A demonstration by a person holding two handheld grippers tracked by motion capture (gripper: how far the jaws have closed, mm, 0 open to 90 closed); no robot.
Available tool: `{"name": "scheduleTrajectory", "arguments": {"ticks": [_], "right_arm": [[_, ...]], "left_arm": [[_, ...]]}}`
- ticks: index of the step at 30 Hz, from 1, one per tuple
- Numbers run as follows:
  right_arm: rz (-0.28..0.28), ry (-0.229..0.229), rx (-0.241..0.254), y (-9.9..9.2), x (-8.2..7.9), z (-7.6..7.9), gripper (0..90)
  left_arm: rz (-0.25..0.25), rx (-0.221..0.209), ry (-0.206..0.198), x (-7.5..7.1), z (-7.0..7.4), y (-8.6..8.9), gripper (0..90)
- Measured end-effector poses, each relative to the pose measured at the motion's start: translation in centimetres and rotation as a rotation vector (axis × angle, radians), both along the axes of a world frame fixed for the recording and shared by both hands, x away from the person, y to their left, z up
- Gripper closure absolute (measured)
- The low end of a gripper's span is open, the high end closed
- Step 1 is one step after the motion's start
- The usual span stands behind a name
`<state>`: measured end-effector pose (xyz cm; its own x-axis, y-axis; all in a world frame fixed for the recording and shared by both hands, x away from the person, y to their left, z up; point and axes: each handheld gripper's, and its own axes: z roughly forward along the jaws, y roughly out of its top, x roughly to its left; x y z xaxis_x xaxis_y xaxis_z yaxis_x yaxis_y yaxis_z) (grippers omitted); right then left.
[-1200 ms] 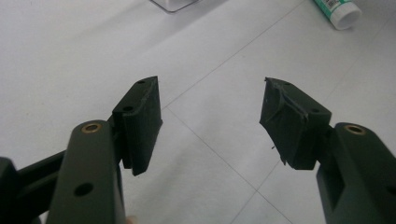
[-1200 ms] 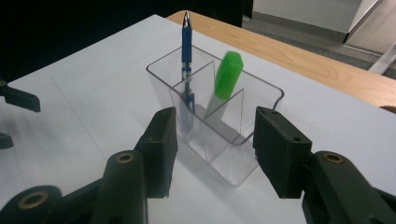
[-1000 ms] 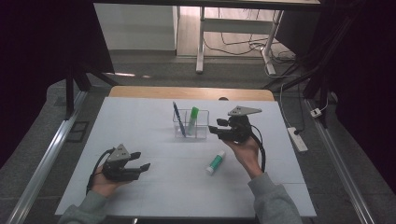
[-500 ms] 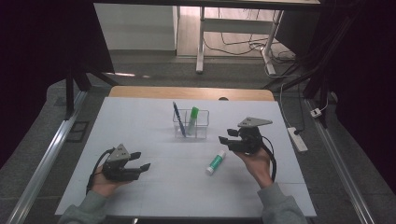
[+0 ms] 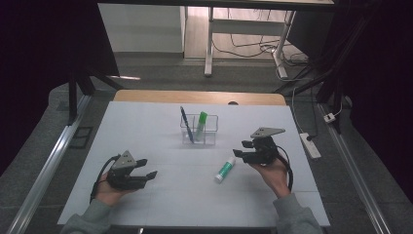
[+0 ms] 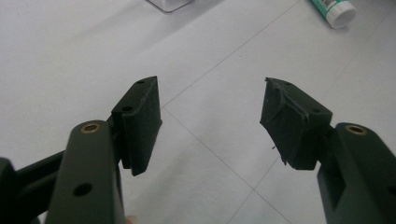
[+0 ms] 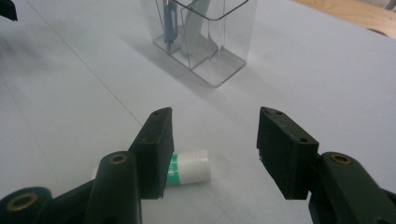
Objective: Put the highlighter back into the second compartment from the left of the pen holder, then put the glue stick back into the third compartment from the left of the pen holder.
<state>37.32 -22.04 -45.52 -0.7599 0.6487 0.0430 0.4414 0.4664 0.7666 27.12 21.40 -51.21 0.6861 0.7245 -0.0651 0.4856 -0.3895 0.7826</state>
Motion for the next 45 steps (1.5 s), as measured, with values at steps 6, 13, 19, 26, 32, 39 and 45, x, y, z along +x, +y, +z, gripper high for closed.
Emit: {"name": "scheduleTrajectory", "arguments": {"ticks": [6, 13, 19, 26, 32, 39, 45], "right_arm": [[0.008, 0.028, -0.06, 0.2, 0.5, -0.7, 47.9], [0.018, 0.062, -0.093, 0.1, 1.1, -1.3, 53.5], [0.046, 0.099, -0.097, 0.0, 1.3, -1.6, 65.6], [0.059, 0.11, -0.116, 0.2, 1.3, -1.9, 66.0], [0.054, 0.102, -0.129, -0.1, 1.3, -1.9, 70.7], [0.065, 0.1, -0.155, 0.1, 1.7, -2.4, 86.6], [0.065, 0.113, -0.184, 0.7, 2.5, -3.3, 89.6]], "left_arm": [[-0.001, 0.001, -0.002, 0.0, 0.0, 0.0, 37.2], [-0.001, 0.005, -0.001, 0.0, 0.0, -0.1, 37.2], [-0.004, 0.01, -0.002, -0.1, 0.0, -0.2, 37.2], [-0.007, 0.013, -0.001, -0.1, 0.0, -0.2, 37.1], [-0.009, 0.014, -0.001, -0.1, 0.0, -0.4, 37.1], [-0.017, 0.025, 0.004, 0.0, -0.1, -0.7, 37.0], [-0.017, 0.028, 0.005, 0.0, -0.1, -0.8, 36.9]]}}
